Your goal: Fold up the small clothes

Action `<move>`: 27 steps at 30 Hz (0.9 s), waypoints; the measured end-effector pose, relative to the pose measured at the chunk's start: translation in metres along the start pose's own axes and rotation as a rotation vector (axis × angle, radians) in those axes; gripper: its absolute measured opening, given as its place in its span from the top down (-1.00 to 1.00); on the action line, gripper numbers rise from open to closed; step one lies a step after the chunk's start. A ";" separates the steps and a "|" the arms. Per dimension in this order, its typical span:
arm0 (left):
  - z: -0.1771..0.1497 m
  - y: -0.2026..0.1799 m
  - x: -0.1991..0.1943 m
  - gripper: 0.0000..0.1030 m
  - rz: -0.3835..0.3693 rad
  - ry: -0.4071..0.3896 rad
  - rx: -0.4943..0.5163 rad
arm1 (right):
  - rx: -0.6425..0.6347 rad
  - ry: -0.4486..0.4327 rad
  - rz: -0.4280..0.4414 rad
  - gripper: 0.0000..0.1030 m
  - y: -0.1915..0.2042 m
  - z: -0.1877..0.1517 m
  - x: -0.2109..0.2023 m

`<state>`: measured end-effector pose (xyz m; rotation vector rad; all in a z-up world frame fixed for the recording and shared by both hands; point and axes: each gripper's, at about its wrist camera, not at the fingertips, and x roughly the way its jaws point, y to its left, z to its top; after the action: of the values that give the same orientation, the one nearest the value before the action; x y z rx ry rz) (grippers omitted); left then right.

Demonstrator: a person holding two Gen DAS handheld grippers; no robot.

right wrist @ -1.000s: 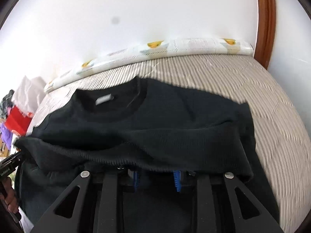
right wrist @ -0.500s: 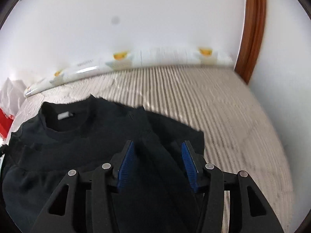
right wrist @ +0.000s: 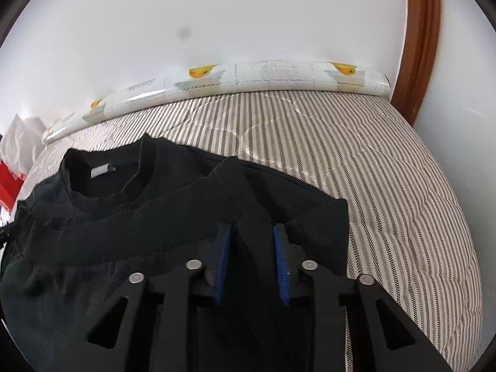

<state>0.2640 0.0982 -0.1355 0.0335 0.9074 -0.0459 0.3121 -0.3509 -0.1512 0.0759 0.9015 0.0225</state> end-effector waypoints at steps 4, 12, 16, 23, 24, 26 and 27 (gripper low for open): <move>0.004 0.004 -0.026 0.83 -0.003 -0.115 -0.042 | -0.029 -0.021 0.002 0.82 0.006 0.001 -0.006; 0.032 0.016 -0.030 0.83 -0.060 -0.199 -0.145 | 0.087 -0.124 0.076 0.84 -0.029 0.008 -0.049; 0.037 0.004 -0.003 0.97 0.078 -0.190 -0.102 | 0.098 -0.059 0.016 0.84 -0.037 0.007 -0.027; 0.036 0.014 0.011 0.97 -0.038 -0.105 -0.149 | 0.038 -0.011 -0.059 0.75 -0.025 -0.002 -0.003; 0.035 0.014 0.011 0.96 -0.048 -0.097 -0.147 | 0.034 -0.004 -0.062 0.69 -0.024 -0.003 -0.001; 0.034 0.013 0.012 0.94 -0.092 -0.068 -0.144 | 0.027 -0.002 -0.061 0.65 -0.024 -0.002 -0.001; 0.032 0.012 0.012 0.84 -0.119 -0.052 -0.140 | 0.027 -0.002 -0.061 0.61 -0.024 -0.003 -0.002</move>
<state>0.2970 0.1080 -0.1250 -0.1519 0.8582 -0.0935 0.3087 -0.3749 -0.1533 0.0733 0.9023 -0.0461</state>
